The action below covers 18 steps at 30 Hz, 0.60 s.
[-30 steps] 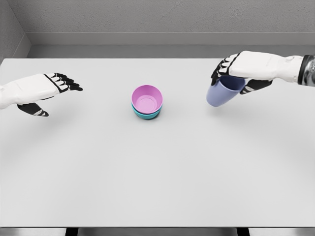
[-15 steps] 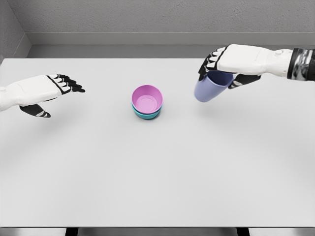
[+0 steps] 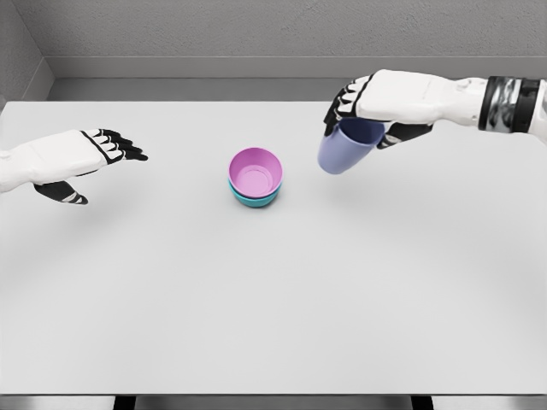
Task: Stacking bowl and cup with both arms
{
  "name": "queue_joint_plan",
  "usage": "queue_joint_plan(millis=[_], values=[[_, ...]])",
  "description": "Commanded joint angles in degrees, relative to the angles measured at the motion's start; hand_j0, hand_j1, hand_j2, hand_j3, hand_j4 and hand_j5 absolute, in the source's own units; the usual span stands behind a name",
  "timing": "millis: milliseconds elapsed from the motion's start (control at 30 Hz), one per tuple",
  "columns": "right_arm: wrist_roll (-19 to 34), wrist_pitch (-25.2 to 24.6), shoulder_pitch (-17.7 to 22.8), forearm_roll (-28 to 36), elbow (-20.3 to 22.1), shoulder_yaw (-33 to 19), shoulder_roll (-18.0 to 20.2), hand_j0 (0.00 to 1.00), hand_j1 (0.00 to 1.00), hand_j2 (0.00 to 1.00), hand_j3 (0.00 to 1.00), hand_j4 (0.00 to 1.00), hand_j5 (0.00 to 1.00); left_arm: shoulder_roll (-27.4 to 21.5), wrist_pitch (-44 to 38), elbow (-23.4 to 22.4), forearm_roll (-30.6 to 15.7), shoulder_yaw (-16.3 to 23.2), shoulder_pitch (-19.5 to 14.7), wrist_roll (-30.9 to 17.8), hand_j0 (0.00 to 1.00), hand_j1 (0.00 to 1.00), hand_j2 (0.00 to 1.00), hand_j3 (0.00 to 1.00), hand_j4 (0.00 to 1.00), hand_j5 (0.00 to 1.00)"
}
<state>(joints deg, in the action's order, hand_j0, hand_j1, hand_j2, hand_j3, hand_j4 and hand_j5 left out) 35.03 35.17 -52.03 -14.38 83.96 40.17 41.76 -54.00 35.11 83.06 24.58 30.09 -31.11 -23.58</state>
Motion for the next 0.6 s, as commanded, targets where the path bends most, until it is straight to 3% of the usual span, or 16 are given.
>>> queue_joint_plan(millis=[0,567], values=[[0.0,-0.2,-0.1,0.3,0.1,0.9,-0.4,0.67,0.67,0.67,0.67,0.67,0.67,-0.2,-0.1,0.0,-0.3,0.0,0.0,0.0,1.0,1.0,1.0,1.0,1.0,1.0],[0.0,-0.2,-4.1,0.0,-0.1,4.7,-4.6,0.67,0.67,0.67,0.67,0.67,0.67,-0.7,-0.1,0.0,-0.4,0.0,0.1,0.0,1.0,1.0,1.0,1.0,1.0,1.0]])
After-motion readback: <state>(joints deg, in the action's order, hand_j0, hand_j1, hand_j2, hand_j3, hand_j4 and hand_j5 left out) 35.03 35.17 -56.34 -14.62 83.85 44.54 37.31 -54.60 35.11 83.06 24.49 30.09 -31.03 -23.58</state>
